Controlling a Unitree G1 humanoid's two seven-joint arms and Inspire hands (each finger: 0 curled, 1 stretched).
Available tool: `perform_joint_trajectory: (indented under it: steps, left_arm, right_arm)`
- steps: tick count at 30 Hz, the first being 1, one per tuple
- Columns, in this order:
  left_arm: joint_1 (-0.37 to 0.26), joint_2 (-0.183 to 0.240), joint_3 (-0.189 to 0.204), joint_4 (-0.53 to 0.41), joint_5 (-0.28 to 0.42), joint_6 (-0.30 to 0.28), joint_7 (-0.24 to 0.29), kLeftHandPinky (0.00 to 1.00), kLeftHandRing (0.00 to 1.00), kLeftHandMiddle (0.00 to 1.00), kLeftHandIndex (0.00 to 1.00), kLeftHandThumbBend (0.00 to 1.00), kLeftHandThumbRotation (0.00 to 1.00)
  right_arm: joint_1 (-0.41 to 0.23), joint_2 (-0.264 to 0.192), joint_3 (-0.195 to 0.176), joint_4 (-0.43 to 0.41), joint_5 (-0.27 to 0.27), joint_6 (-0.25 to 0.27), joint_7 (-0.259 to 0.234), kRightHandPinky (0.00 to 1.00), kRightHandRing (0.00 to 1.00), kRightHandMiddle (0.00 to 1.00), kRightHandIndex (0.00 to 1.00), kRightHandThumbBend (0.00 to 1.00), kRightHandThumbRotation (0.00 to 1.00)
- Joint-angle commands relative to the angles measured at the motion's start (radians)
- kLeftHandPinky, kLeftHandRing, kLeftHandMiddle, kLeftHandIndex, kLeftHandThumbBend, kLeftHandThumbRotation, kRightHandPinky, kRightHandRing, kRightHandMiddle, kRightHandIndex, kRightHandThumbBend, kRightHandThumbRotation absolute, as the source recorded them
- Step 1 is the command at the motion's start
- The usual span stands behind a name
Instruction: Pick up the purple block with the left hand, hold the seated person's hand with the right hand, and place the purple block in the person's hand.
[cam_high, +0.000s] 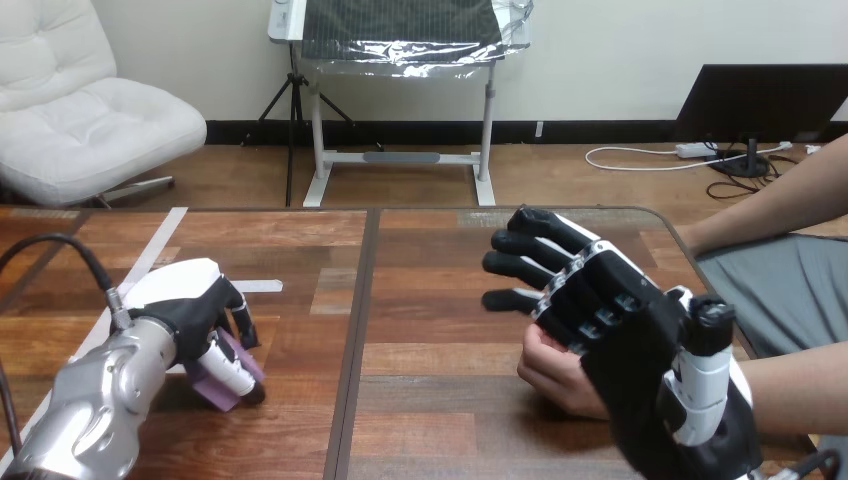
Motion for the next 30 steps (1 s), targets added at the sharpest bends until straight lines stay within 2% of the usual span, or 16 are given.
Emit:
perform_joint_trajectory:
  steps: [1,6,14,21,26,30]
  left_arm:
    - [0.000,0.006,0.055,-0.138,-0.034,-0.001,0.025,0.35,0.42,0.47,0.46,0.75,0.00]
    - [0.036,0.013,0.076,-0.229,-0.051,0.004,0.018,0.33,0.39,0.46,0.46,0.74,0.00]
    - [0.083,0.013,0.110,-0.343,-0.071,0.007,0.021,0.35,0.41,0.47,0.46,0.75,0.00]
    - [0.125,0.010,0.145,-0.456,-0.097,0.011,0.018,0.37,0.43,0.49,0.46,0.76,0.00]
    - [0.149,0.016,0.163,-0.522,-0.105,0.003,0.018,0.39,0.44,0.49,0.45,0.77,0.00]
    - [0.160,0.017,0.171,-0.550,-0.109,0.000,0.019,0.40,0.44,0.49,0.44,0.78,0.00]
  right_arm:
    - [-0.116,-0.012,-0.056,0.031,-0.032,-0.048,-0.019,0.73,0.82,0.83,0.83,0.91,0.94]
    - [-0.164,-0.029,-0.092,0.071,-0.074,-0.071,-0.037,0.73,0.82,0.83,0.83,0.90,0.94]
    - [-0.239,-0.062,-0.140,0.144,-0.152,-0.120,-0.060,0.74,0.82,0.82,0.84,0.88,0.94]
    - [-0.306,-0.121,-0.176,0.208,-0.216,-0.134,-0.077,0.79,0.84,0.84,0.85,0.88,0.93]
    - [-0.357,-0.165,-0.199,0.263,-0.275,-0.161,-0.099,0.77,0.84,0.84,0.85,0.91,0.92]
    - [-0.384,-0.189,-0.209,0.298,-0.301,-0.178,-0.107,0.76,0.84,0.84,0.85,0.94,0.91]
